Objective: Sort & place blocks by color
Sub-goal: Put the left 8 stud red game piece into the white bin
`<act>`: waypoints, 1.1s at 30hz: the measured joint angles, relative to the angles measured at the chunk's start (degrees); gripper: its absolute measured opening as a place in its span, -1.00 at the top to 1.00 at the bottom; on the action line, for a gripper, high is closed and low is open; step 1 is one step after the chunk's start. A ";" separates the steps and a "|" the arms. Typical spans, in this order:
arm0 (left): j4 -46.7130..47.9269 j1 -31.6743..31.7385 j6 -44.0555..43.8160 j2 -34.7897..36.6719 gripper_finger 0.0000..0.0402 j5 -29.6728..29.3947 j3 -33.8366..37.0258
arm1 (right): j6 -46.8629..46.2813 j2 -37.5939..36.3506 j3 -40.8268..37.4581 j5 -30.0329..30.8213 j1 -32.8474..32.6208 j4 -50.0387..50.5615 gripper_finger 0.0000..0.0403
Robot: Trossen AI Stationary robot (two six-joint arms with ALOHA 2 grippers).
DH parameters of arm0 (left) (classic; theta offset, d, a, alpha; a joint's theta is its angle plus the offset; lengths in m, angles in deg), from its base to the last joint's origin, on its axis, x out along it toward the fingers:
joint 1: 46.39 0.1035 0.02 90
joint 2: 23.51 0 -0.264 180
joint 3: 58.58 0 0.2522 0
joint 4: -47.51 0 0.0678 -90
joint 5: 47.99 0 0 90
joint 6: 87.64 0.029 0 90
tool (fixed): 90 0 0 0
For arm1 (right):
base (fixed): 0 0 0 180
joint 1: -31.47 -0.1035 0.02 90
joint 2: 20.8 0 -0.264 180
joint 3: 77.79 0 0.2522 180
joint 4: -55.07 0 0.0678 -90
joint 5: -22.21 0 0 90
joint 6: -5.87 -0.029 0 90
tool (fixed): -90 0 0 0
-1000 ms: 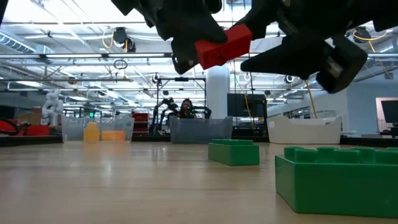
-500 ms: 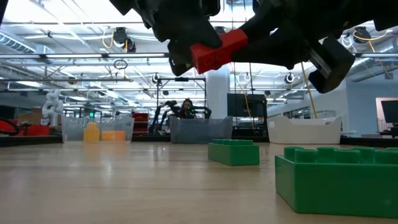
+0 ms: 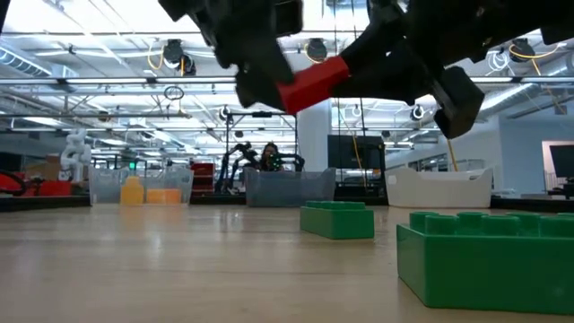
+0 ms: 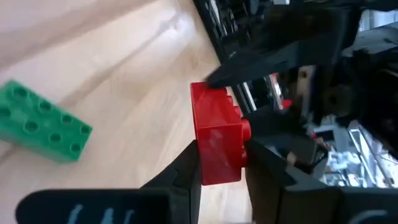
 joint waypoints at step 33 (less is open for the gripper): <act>3.91 -2.53 3.57 4.90 -0.24 -24.00 0.07 | -39.70 -27.02 0.00 5.40 56.75 52.12 0.59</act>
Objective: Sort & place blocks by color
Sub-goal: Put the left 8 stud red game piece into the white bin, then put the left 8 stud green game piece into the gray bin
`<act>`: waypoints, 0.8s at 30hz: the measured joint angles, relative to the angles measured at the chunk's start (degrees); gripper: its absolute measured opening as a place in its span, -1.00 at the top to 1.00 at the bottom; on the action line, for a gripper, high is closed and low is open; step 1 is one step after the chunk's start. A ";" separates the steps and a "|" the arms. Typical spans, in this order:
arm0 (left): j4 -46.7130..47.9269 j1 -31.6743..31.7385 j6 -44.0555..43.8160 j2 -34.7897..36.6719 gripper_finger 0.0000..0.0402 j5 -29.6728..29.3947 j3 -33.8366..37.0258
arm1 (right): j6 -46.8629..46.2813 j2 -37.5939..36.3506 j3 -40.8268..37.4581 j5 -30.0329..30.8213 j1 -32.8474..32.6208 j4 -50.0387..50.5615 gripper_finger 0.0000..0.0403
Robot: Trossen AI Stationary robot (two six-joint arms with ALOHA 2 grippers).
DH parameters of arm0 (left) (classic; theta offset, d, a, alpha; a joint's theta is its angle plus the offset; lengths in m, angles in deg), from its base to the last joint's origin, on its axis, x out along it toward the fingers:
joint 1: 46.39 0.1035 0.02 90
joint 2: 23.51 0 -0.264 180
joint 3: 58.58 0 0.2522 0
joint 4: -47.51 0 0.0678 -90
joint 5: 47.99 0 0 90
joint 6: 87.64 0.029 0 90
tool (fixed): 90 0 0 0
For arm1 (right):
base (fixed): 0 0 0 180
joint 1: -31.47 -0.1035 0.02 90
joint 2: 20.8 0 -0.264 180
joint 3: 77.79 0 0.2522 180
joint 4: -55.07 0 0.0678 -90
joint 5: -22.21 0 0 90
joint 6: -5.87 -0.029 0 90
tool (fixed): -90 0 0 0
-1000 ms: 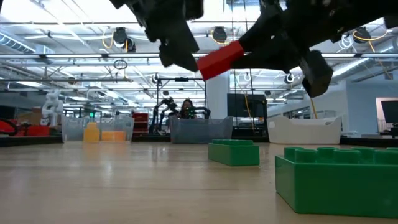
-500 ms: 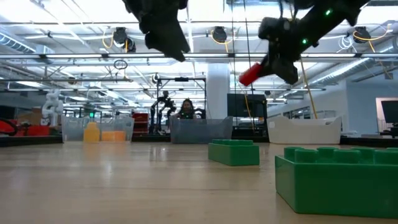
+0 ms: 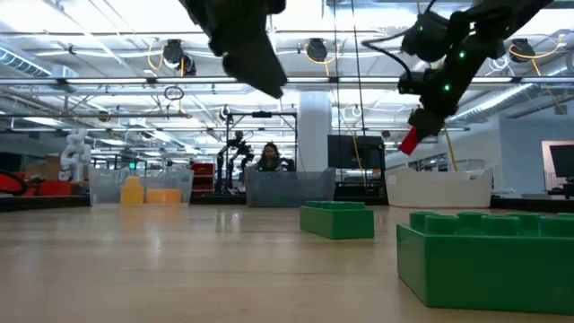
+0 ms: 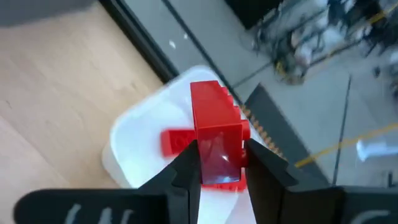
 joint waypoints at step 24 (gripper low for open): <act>-8.79 -6.46 17.08 -10.09 -0.24 8.69 -0.04 | -3.28 0.09 0.02 -7.36 3.81 2.74 -0.09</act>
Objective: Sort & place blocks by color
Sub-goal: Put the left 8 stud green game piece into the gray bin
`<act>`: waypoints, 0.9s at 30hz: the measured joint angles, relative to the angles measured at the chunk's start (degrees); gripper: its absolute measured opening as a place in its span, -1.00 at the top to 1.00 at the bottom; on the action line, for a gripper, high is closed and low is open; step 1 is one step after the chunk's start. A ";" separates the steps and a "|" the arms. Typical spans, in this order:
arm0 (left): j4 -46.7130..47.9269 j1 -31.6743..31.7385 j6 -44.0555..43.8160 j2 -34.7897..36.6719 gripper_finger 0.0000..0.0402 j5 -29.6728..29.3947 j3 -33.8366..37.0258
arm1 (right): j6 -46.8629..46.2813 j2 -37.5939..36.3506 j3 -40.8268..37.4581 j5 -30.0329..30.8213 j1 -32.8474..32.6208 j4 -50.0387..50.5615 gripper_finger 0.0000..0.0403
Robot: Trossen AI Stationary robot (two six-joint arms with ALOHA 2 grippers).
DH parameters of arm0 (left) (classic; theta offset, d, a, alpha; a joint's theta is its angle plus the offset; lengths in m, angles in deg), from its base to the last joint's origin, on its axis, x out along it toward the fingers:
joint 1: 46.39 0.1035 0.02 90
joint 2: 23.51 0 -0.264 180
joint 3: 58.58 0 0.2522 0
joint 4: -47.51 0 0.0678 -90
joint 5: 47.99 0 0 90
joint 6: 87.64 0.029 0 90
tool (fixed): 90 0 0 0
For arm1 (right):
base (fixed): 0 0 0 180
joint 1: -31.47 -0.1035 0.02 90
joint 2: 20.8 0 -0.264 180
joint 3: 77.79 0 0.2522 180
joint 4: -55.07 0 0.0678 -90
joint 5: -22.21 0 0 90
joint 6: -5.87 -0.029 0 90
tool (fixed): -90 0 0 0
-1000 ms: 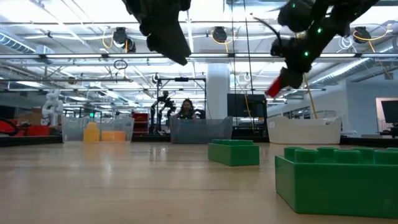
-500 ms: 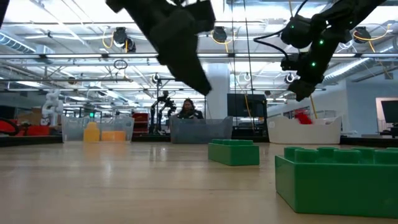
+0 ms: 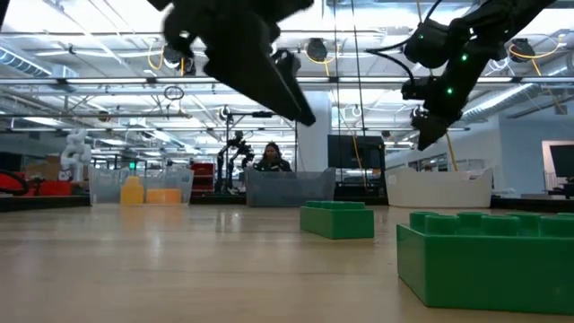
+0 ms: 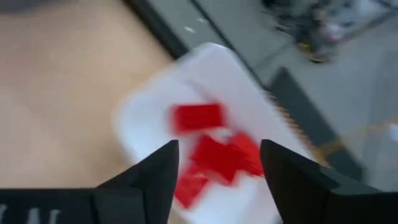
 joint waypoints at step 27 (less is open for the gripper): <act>-2.82 -0.08 19.60 -8.52 -0.13 3.37 -2.94 | -14.41 -0.13 0.00 -22.74 -26.55 -14.49 -0.20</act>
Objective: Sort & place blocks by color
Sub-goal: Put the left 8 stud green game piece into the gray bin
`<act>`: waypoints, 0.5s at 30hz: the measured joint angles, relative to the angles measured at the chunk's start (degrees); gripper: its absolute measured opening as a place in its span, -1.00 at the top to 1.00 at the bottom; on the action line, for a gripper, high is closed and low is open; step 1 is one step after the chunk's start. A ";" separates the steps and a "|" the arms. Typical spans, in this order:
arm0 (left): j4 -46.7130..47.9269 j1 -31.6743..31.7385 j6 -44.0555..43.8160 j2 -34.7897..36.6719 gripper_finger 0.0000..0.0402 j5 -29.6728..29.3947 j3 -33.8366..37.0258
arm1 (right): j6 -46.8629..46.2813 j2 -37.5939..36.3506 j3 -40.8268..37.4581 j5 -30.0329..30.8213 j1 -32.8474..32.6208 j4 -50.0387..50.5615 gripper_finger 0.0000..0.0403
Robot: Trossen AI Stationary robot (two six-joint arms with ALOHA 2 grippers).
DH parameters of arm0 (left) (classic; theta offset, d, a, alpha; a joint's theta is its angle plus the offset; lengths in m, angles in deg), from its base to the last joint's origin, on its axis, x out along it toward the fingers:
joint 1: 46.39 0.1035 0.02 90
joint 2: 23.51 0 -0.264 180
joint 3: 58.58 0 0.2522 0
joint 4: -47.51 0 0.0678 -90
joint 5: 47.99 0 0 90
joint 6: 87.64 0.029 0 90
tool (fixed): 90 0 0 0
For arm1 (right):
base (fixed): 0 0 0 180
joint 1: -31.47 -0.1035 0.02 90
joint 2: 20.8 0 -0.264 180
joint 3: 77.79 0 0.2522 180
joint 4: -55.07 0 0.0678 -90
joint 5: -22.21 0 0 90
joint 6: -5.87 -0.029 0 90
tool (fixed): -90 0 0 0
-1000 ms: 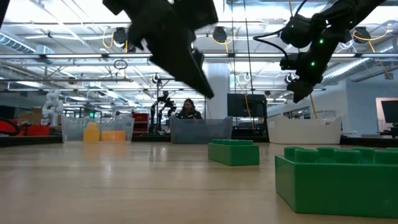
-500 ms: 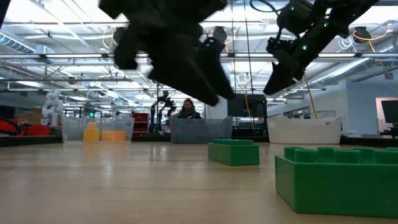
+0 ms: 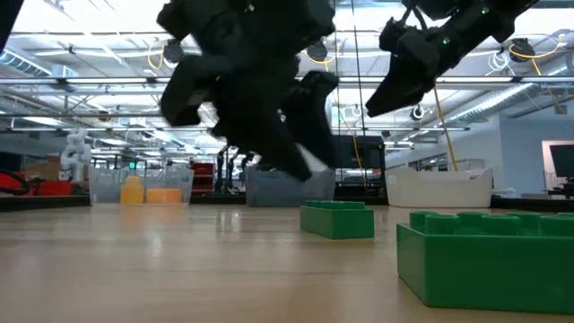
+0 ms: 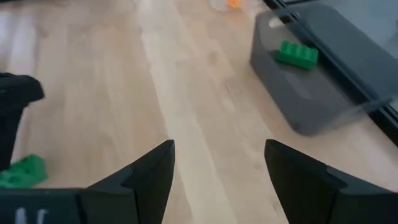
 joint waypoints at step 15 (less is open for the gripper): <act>17.40 0.82 1.80 -9.88 -0.02 -0.17 -15.48 | 0.20 0.00 -0.02 0.03 -5.36 -1.30 -0.20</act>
